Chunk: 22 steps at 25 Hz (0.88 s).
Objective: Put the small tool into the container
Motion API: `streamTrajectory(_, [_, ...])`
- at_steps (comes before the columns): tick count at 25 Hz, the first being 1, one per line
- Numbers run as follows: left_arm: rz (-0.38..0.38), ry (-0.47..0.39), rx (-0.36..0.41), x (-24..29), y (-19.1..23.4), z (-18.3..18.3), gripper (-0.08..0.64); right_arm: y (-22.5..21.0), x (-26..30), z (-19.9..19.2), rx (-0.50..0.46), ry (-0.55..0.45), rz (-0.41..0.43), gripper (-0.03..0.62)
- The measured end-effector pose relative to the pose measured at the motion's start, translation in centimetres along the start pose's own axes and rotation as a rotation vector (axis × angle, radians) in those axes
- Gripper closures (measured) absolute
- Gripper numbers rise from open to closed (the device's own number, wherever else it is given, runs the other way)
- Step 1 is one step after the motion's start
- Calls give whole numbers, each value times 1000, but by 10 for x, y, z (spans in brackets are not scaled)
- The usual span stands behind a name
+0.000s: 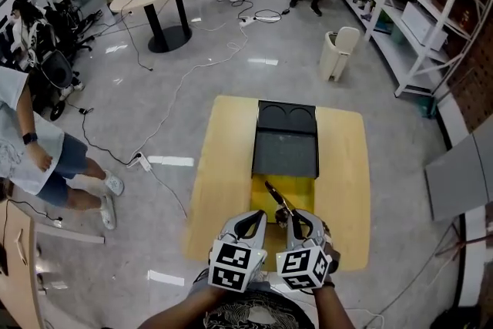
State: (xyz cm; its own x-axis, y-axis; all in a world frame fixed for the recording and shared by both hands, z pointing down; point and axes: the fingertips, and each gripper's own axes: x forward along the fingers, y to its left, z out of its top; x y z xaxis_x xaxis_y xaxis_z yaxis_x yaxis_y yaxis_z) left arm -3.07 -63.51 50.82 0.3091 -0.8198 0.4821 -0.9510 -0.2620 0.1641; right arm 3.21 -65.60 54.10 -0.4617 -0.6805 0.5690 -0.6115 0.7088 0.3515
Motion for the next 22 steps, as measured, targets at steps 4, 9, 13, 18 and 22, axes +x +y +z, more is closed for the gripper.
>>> streamTrajectory(4, [-12,4,-6,28,30,9,554,-6,41,3,-47,48,0,584])
streamTrajectory(9, [-19,8,-14,39,85,20,554,9,89,22,-116,103,2,584])
streamTrajectory(13, [-21,10,-18,48,101,28,554,5,110,27,-174,131,-7,584])
streamTrajectory(18, [-21,17,-18,57,110,38,554,1,134,20,-256,180,-5,584])
streamTrajectory(22, [-19,20,-18,60,108,40,554,-2,141,9,-281,202,1,584])
